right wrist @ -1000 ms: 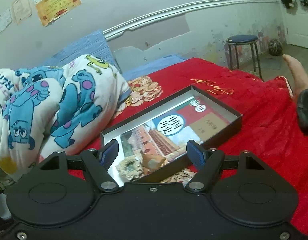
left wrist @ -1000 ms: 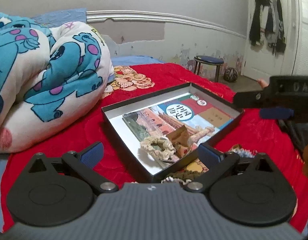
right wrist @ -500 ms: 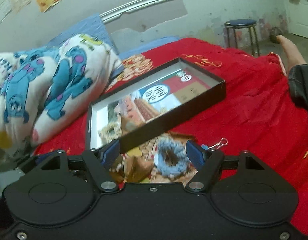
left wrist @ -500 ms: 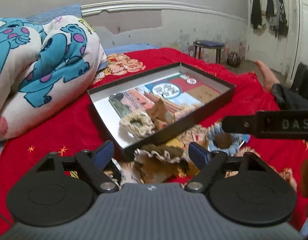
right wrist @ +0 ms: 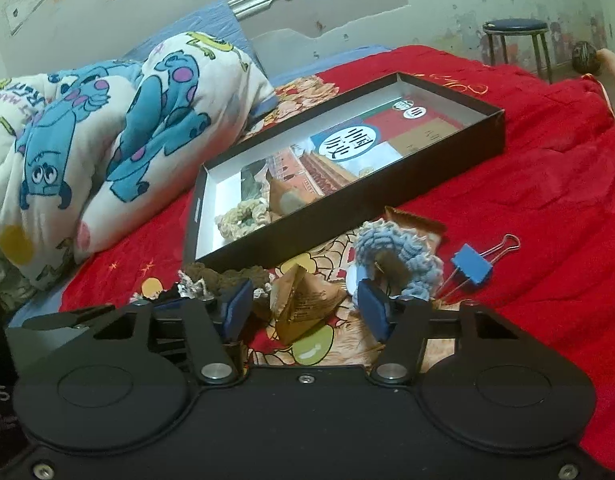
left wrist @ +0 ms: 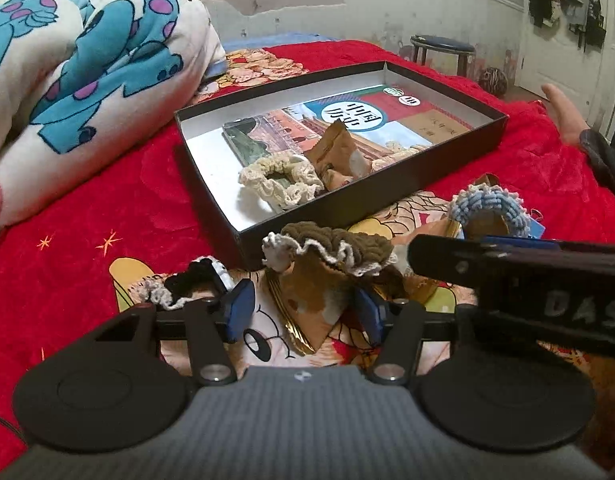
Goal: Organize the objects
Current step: 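Close left tool on brown scrunchie with paper while right tool grasps folded brown paper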
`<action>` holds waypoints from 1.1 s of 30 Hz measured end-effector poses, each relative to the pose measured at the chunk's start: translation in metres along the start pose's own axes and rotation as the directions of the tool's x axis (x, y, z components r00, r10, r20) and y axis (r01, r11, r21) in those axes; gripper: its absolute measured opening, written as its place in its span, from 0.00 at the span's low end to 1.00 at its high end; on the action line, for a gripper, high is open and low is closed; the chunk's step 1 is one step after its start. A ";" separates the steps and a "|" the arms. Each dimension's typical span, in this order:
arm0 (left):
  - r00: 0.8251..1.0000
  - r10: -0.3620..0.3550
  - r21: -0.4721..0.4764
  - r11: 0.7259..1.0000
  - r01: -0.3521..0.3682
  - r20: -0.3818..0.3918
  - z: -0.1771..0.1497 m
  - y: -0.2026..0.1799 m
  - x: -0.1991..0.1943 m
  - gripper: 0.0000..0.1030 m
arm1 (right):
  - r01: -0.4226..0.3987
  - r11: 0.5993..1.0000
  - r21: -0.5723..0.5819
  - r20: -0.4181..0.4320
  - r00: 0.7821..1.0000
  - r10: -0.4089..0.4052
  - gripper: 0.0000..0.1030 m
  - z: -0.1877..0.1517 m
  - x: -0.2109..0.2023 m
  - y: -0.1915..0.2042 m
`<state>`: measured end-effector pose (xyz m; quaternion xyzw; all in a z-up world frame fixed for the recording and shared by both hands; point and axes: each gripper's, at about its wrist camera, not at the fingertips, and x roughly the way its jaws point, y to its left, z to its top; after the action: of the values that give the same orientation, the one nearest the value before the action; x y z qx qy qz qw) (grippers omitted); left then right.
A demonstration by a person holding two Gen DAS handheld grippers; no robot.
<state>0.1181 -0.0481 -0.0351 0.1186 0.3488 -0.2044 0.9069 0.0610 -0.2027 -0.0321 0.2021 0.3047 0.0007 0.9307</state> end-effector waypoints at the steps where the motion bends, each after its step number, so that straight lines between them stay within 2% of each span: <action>1: 1.000 0.001 -0.003 1.000 -0.001 -0.001 -0.001 0.000 0.001 0.59 | 0.008 1.000 -0.006 -0.001 1.000 -0.008 0.53 -0.001 0.003 0.001; 7: 1.000 0.007 -0.036 0.999 -0.007 0.005 -0.003 -0.001 0.011 0.60 | -0.003 0.998 0.056 -0.002 1.000 0.003 0.49 -0.004 0.018 -0.006; 10: 1.000 0.018 -0.031 0.999 -0.018 0.009 -0.003 -0.004 0.011 0.57 | 0.010 0.999 0.042 -0.021 1.000 -0.009 0.46 -0.007 0.027 -0.003; 21: 0.996 0.075 0.015 0.997 -0.075 0.038 -0.008 -0.020 0.010 0.47 | 0.022 0.998 0.059 0.024 0.999 -0.023 0.42 -0.018 0.032 -0.006; 27: 0.995 0.083 0.003 0.997 -0.083 0.060 -0.012 -0.020 0.011 0.47 | 0.030 0.998 0.049 0.033 0.999 -0.032 0.40 -0.020 0.031 -0.004; 30: 0.988 0.121 0.012 0.992 -0.122 0.096 -0.018 -0.028 0.010 0.48 | 0.034 0.999 0.040 0.037 0.999 -0.035 0.39 -0.021 0.030 -0.003; 33: 0.973 0.180 0.065 0.980 -0.190 0.142 -0.025 -0.042 0.009 0.48 | 0.033 0.999 0.037 0.042 0.999 -0.034 0.39 -0.023 0.029 -0.003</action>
<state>0.0907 -0.0794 -0.0627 0.1719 0.2658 -0.1399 0.9382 0.0712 -0.1931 -0.0662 0.2138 0.2883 -0.0248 0.9330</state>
